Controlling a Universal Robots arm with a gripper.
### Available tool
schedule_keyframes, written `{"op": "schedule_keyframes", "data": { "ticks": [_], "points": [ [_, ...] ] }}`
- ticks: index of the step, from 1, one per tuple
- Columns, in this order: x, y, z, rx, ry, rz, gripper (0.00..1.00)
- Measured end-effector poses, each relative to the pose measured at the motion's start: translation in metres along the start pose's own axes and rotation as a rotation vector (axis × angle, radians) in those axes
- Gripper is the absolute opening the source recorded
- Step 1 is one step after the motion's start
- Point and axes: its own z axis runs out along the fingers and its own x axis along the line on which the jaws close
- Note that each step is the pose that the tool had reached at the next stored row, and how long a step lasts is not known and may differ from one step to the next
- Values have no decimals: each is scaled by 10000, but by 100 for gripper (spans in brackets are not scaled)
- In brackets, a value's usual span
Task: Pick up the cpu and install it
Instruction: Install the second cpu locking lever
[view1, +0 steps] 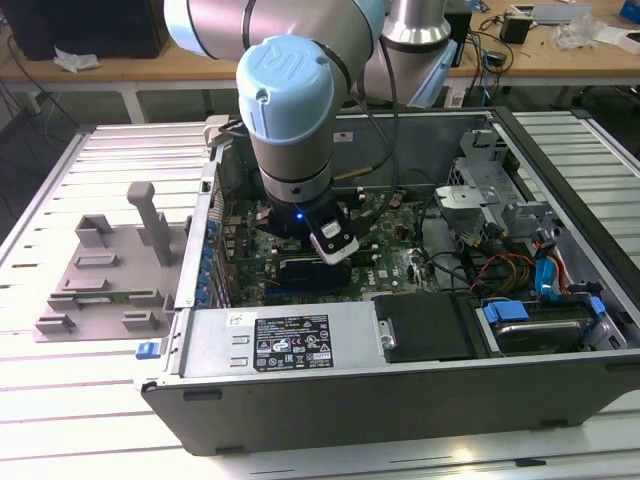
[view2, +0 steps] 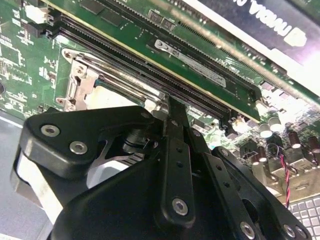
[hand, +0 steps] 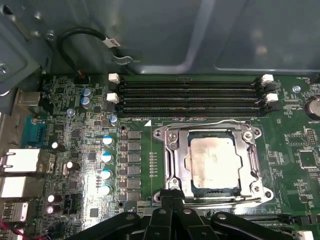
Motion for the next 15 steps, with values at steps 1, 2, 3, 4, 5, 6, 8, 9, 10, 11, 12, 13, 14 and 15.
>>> {"op": "schedule_keyframes", "data": {
  "ticks": [1, 2, 3, 4, 5, 6, 8, 9, 10, 11, 12, 13, 14, 15],
  "points": [
    [9, 13, 6, -2, -1, -1, 11],
    [16, 23, 12, -7, -3, -2, 11],
    [19, 28, 16, -13, -5, -2, 11],
    [24, 31, 17, -10, -5, -2, 11],
    [28, 33, 16, -6, -2, -1, 11],
    [30, 34, 16, -3, -1, -1, 11],
    [30, 35, 16, -3, 0, -3, 11],
    [30, 36, 14, 1, 0, -2, 11],
    [30, 39, 8, 16, 2, -2, 11],
    [28, 44, -10, 57, 7, -1, 11],
    [24, 60, -55, 123, 17, -2, 11],
    [19, 76, -100, 186, 23, -2, 11],
    [16, 85, -127, 228, 27, -2, 11],
    [11, 96, -156, 308, 40, -2, 11]
  ]
}}
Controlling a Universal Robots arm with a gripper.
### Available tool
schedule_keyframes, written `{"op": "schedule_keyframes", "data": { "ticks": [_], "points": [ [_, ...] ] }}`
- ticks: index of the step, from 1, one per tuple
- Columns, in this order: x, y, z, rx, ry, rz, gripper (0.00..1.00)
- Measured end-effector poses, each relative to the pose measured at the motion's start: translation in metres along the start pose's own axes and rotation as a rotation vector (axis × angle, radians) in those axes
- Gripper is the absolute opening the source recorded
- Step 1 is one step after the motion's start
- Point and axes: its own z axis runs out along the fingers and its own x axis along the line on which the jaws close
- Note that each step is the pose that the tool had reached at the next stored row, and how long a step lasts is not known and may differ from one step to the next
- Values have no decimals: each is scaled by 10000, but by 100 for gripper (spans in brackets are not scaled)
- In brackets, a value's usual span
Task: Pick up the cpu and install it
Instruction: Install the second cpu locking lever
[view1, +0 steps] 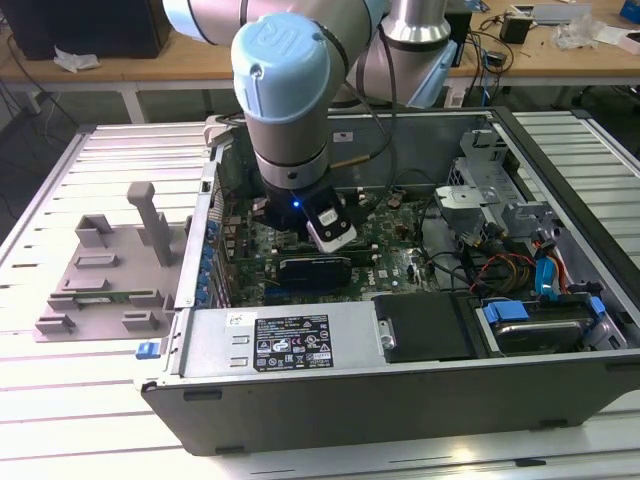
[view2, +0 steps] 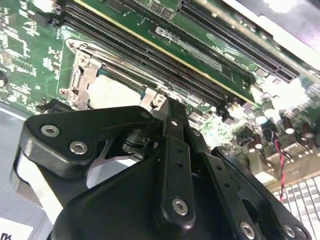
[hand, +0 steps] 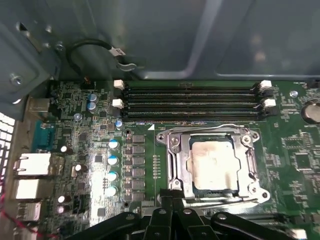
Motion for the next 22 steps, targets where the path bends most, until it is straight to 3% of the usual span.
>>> {"op": "schedule_keyframes", "data": {
  "ticks": [2, 4, 5, 6, 8, 14, 20, 21, 22],
  "points": [
    [-8, 8, -26, 218, 43, 3, 11],
    [-15, 10, -31, 622, 120, 12, 11],
    [-19, 10, -33, 884, 159, 11, 11],
    [-20, 10, -32, 978, 164, 10, 11],
    [-31, 11, -31, 981, 164, 8, 11],
    [-419, 44, -3, 983, 166, 9, 11],
    [-427, 191, 37, 983, 165, 9, 11],
    [-425, 288, 61, 981, 165, 10, 11],
    [-425, 319, 59, 983, 165, 10, 11]
  ]
}}
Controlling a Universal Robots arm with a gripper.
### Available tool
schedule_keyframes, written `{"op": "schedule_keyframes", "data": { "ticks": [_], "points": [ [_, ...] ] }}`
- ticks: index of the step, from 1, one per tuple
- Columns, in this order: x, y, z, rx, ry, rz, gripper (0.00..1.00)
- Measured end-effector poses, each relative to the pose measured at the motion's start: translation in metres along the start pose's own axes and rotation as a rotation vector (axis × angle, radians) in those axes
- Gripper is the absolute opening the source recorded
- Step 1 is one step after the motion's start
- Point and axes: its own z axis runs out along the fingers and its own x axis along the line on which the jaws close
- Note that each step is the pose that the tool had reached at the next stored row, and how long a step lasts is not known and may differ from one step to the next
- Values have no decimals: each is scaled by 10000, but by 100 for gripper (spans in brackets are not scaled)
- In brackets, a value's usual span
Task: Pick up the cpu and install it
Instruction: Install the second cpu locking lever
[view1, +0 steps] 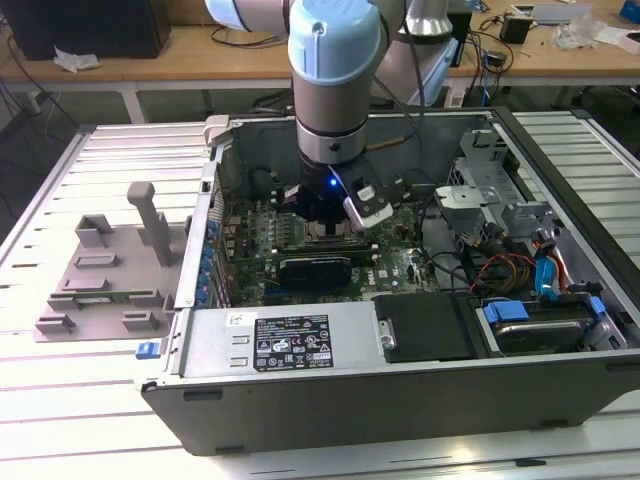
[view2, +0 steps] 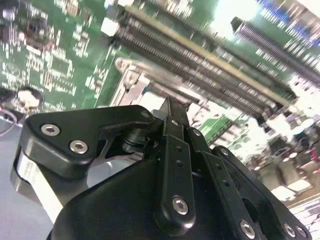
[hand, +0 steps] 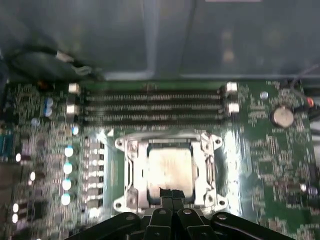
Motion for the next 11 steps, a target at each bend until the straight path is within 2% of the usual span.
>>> {"op": "schedule_keyframes", "data": {
  "ticks": [5, 11],
  "points": [
    [-2, 129, -101, 11, -1, -1, 11],
    [-2, 133, -110, 15, -1, -1, 11]
  ]
}}
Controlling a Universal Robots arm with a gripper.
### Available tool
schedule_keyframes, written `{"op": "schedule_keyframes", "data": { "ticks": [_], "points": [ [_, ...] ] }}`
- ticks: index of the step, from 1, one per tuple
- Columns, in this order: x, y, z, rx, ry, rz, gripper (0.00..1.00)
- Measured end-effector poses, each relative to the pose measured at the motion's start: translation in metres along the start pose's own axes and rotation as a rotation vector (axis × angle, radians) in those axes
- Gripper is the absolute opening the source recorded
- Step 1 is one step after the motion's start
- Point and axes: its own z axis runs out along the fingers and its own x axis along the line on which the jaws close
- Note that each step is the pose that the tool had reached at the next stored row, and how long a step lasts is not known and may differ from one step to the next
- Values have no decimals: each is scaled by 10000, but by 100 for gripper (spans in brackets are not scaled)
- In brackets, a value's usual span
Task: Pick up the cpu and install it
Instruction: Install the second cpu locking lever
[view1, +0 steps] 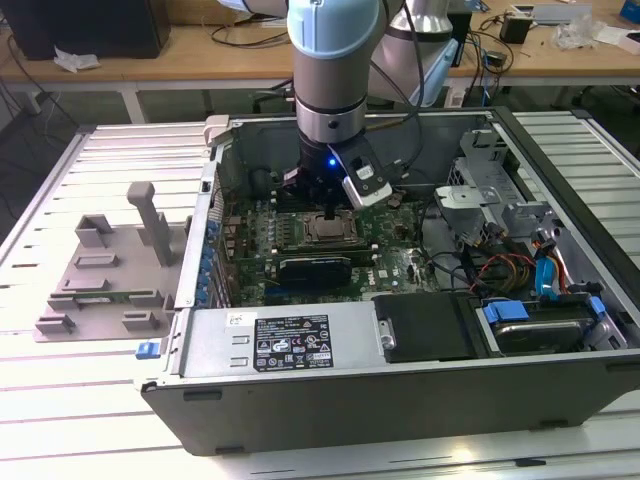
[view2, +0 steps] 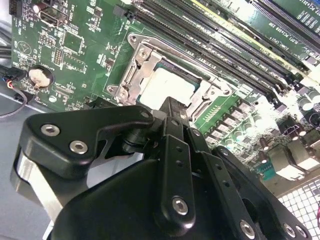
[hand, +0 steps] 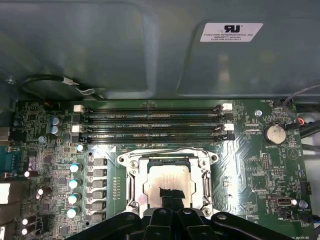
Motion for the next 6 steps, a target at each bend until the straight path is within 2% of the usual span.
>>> {"op": "schedule_keyframes", "data": {
  "ticks": [6],
  "points": [
    [0, 1, -2, 0, 0, 0, 11]
  ]
}}
